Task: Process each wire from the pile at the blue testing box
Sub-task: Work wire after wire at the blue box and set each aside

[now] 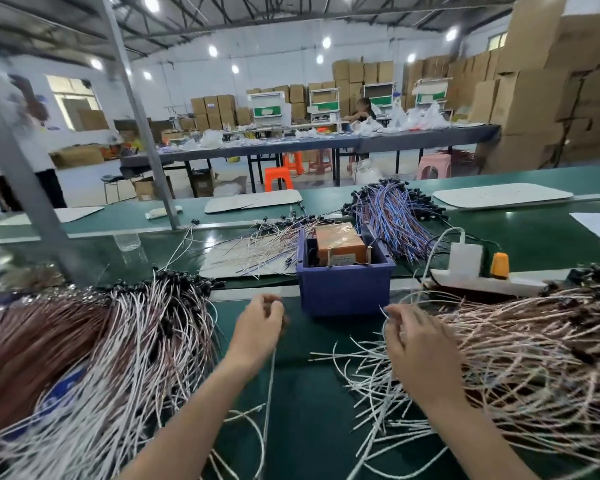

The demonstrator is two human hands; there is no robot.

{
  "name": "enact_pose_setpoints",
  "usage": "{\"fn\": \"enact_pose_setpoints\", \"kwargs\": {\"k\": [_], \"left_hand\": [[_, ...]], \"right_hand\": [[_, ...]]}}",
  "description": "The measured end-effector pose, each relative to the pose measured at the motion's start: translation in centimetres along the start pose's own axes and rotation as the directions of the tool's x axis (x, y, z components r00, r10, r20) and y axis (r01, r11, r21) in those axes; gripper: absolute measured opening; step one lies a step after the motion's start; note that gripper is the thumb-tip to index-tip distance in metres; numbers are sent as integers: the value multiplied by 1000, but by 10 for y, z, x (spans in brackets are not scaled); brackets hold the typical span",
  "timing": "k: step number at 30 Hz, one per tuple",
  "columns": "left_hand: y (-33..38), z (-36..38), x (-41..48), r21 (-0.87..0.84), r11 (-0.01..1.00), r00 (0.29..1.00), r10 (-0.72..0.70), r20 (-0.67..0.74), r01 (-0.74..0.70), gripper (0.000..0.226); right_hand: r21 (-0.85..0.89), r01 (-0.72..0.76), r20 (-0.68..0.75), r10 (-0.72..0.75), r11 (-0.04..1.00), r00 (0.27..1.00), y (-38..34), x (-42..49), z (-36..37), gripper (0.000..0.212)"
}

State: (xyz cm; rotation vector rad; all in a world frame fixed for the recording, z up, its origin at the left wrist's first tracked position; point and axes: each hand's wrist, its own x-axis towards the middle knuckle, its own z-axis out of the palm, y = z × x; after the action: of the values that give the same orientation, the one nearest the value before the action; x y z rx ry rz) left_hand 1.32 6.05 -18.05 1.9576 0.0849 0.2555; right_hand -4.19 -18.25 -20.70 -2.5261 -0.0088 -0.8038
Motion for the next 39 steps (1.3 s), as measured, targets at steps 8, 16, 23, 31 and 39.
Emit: {"fn": "enact_pose_setpoints", "kwargs": {"k": [8, 16, 23, 31, 39], "left_hand": [[-19, -129, 53, 872, 475, 950, 200, -238, 118, 37], [-43, -169, 69, 844, 449, 954, -72, -292, 292, 35], [-43, -164, 76, 641, 589, 862, -227, -453, 492, 20], [-42, -173, 77, 357, 810, 826, -253, -503, 465, 25], [-20, -162, 64, 360, 891, 867, -70, -494, 277, 26]], "right_hand": [[-79, 19, -20, -20, 997, 1000, 8, -6, 7, 29], [-93, 41, -86, -49, 995, 995, 9, -7, 10, 17], [-81, 46, -97, -53, 996, 994, 10, -8, 11, 18], [-84, 70, -122, -80, 994, 989, 10, -8, 11, 19], [-84, 65, -104, -74, 994, 992, 10, -9, 10, 20]]}}
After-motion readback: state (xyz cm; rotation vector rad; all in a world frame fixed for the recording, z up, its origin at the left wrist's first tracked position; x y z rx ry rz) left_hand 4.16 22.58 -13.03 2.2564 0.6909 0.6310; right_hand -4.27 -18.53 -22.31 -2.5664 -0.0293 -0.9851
